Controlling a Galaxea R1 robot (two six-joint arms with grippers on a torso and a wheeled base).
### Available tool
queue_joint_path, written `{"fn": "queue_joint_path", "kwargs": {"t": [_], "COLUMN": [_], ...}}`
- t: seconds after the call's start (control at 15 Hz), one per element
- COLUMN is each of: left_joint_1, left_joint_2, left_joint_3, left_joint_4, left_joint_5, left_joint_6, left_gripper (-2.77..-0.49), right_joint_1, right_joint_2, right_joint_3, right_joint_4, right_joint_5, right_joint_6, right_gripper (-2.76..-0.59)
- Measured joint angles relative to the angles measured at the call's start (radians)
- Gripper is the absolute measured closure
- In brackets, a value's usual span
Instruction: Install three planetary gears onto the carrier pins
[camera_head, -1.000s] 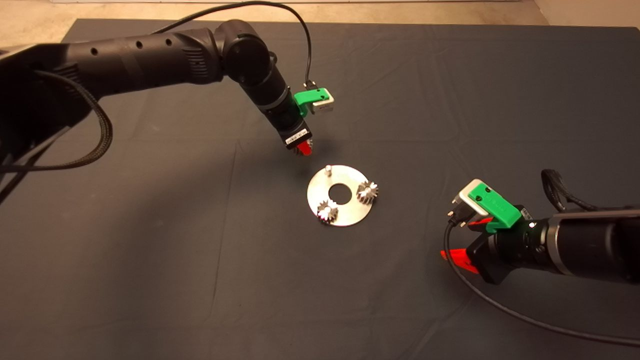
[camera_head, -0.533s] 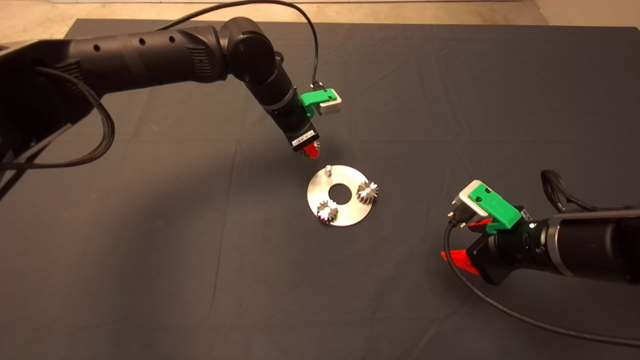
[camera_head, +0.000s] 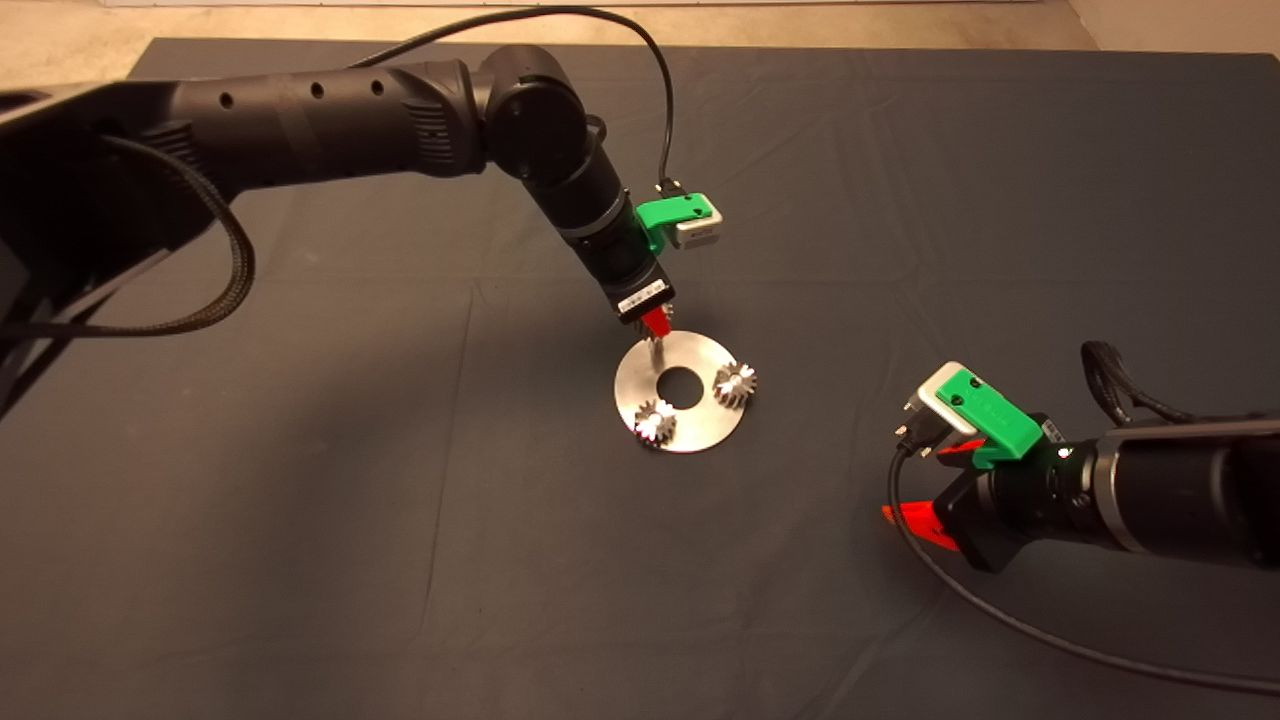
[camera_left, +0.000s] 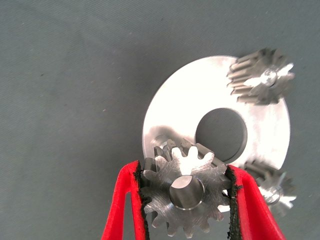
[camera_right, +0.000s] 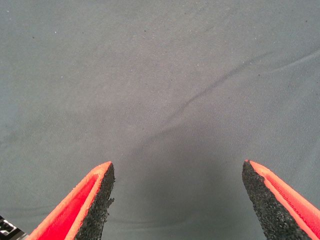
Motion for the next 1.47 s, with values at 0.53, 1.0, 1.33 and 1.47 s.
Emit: {"fn": "queue_joint_path", "kwargs": {"t": [0.53,1.0,1.33,1.47], "left_joint_1": [0.000,0.001,0.001,0.007], "left_joint_2": [0.006,0.006,0.006,0.005], "left_joint_3": [0.006,0.006,0.015,0.018], "left_joint_4": [0.011,0.074,0.081,0.082], "left_joint_5": [-0.002,-0.003,-0.015,-0.027], "left_joint_6": [0.000,0.004,0.003,0.003], "left_gripper": [-0.59,-0.59,-0.59,-0.59], "right_joint_1": [0.005,0.005,0.010,0.012], "right_joint_2": [0.000,0.000,-0.001,-0.001], "right_joint_3": [0.000,0.000,0.000,0.000], "right_joint_4": [0.003,0.005,0.011,0.016], "right_joint_5": [0.000,0.000,0.000,0.000], "right_joint_6": [0.000,0.000,0.000,0.000], "right_gripper": [-1.89,-1.89,-1.89,-1.89]}}
